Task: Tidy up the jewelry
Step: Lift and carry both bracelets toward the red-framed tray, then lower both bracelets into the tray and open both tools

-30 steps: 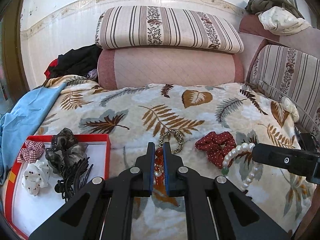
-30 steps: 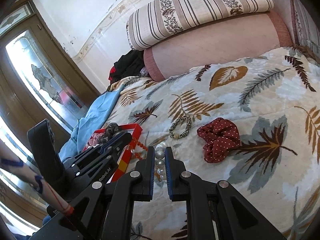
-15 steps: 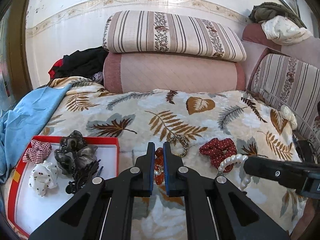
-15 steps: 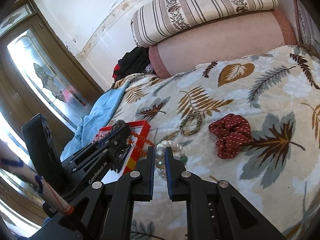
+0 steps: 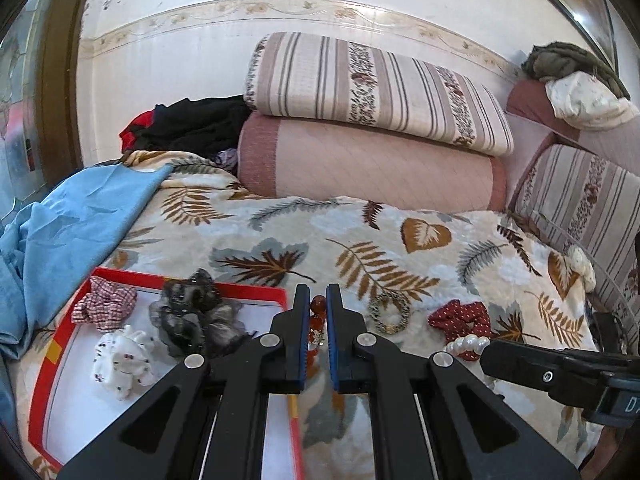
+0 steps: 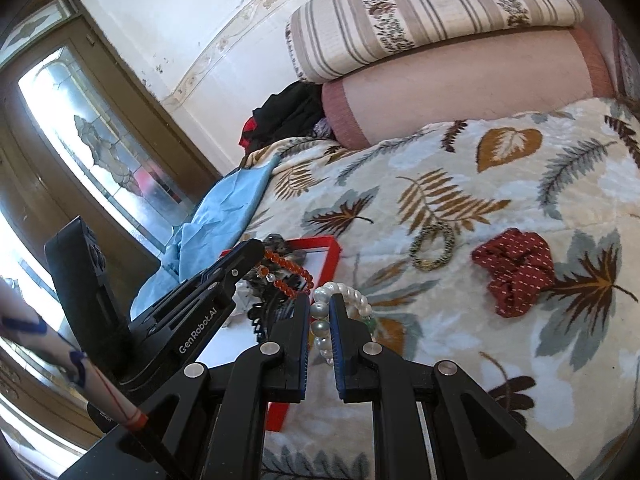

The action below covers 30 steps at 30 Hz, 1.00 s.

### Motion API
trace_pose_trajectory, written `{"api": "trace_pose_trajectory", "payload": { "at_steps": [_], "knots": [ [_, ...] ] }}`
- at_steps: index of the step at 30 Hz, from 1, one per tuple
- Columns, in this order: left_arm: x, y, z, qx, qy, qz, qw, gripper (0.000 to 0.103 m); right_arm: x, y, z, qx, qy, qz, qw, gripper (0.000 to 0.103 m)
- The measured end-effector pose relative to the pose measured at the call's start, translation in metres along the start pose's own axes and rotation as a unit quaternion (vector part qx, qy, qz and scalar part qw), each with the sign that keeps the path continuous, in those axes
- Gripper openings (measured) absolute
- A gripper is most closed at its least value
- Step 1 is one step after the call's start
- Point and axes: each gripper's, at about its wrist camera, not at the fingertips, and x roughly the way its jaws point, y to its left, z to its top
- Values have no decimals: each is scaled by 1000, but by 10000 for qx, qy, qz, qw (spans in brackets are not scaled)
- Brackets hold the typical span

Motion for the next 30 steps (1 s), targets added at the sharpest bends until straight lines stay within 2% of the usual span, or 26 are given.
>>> {"api": "trace_pose_trajectory", "payload": {
  "at_steps": [18,30],
  "knots": [
    [-24,66,1,-328,-160,427,9984,8,44,69,-6,-502,386,201,9978,11],
    [-20,148,-5,-907,166,1022,9905,8,96,118,-13,-780,782,503,9926,11]
  ]
}}
